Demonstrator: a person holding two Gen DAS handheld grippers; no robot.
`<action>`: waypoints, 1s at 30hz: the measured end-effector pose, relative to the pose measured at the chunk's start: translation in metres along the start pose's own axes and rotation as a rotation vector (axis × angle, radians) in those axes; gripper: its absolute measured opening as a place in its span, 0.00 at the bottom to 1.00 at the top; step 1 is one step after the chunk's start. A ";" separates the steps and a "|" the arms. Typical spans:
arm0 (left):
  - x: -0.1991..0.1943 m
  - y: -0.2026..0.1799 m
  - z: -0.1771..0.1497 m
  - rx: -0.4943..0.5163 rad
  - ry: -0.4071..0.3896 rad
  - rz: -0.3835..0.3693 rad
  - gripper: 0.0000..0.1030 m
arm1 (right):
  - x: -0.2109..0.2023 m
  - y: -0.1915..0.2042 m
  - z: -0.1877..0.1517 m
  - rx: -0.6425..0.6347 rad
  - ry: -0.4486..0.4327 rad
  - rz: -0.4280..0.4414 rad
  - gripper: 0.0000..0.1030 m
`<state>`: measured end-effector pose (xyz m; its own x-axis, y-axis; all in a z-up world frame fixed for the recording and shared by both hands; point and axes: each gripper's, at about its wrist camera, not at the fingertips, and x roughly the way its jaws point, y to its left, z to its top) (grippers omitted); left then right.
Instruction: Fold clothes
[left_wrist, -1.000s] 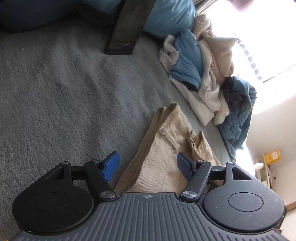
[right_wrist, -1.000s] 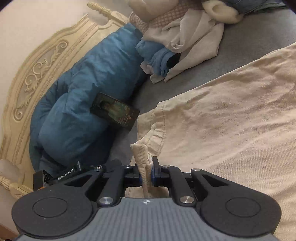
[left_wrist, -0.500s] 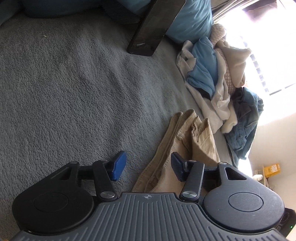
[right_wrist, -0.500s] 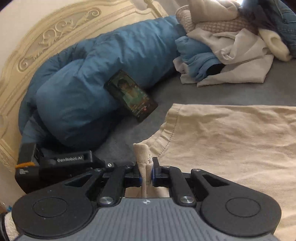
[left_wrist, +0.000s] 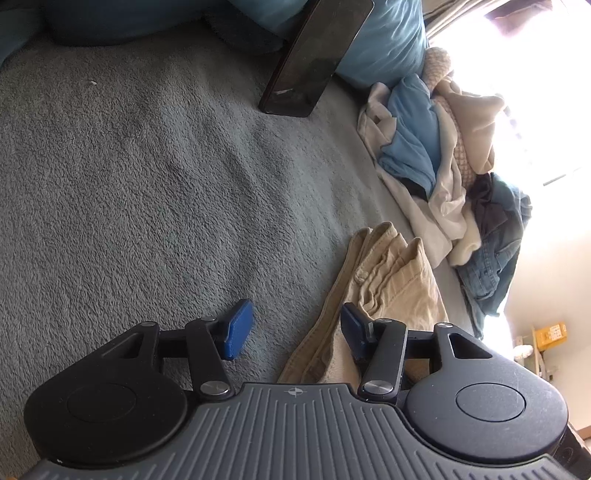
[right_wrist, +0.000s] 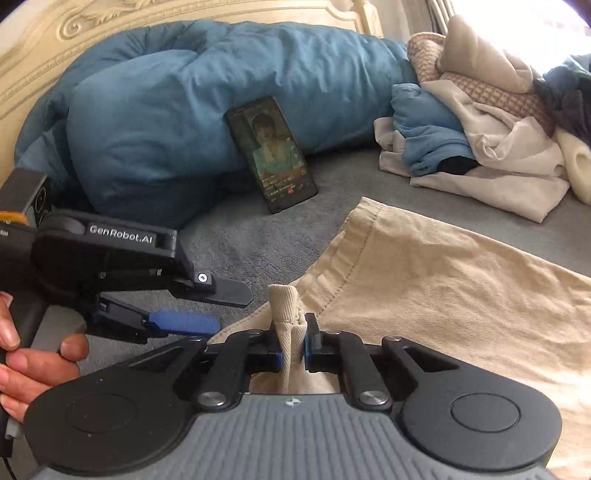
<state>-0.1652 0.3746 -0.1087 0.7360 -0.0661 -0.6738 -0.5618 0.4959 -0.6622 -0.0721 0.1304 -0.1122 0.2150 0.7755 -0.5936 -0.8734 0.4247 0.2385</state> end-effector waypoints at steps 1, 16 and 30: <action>0.000 0.000 0.000 0.001 0.001 0.002 0.52 | 0.000 0.002 -0.001 -0.015 0.004 -0.002 0.14; -0.030 -0.029 0.005 0.259 -0.063 -0.015 0.53 | -0.058 -0.029 0.002 0.175 -0.037 0.251 0.51; -0.014 -0.075 -0.046 0.714 0.091 0.016 0.34 | -0.275 -0.230 -0.094 0.938 -0.284 -0.159 0.51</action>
<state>-0.1506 0.2986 -0.0648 0.6780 -0.1106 -0.7267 -0.1649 0.9405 -0.2970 0.0288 -0.2240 -0.0759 0.5034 0.7082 -0.4950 -0.1518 0.6365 0.7562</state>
